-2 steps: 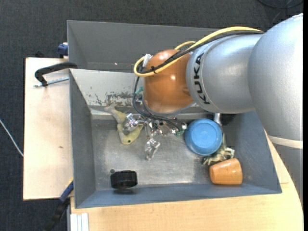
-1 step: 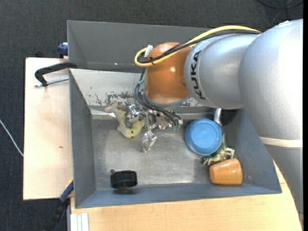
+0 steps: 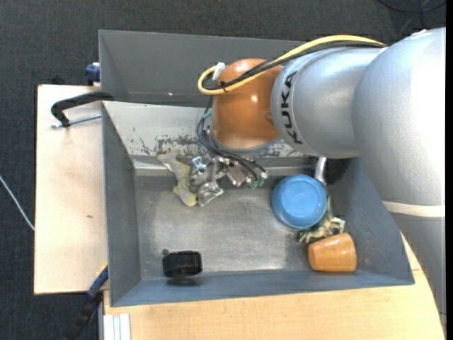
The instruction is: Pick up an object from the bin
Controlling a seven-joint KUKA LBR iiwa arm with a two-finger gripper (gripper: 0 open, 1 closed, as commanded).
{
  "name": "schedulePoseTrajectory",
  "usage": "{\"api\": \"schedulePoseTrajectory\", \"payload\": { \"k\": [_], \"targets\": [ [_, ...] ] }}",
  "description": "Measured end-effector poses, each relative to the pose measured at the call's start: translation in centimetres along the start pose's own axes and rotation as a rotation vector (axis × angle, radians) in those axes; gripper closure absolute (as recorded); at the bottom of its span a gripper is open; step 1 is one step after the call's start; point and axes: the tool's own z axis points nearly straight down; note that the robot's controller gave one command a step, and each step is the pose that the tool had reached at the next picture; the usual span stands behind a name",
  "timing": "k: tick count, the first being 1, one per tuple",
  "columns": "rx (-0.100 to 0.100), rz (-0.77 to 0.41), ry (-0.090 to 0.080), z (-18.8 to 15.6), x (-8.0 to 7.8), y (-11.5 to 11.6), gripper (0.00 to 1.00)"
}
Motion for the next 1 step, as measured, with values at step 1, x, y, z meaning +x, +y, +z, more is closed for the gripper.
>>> {"api": "schedulePoseTrajectory", "payload": {
  "k": [1],
  "targets": [
    [0.005, -0.043, 0.013, -14.78, 0.55, -0.63, 1.0]
  ]
}}
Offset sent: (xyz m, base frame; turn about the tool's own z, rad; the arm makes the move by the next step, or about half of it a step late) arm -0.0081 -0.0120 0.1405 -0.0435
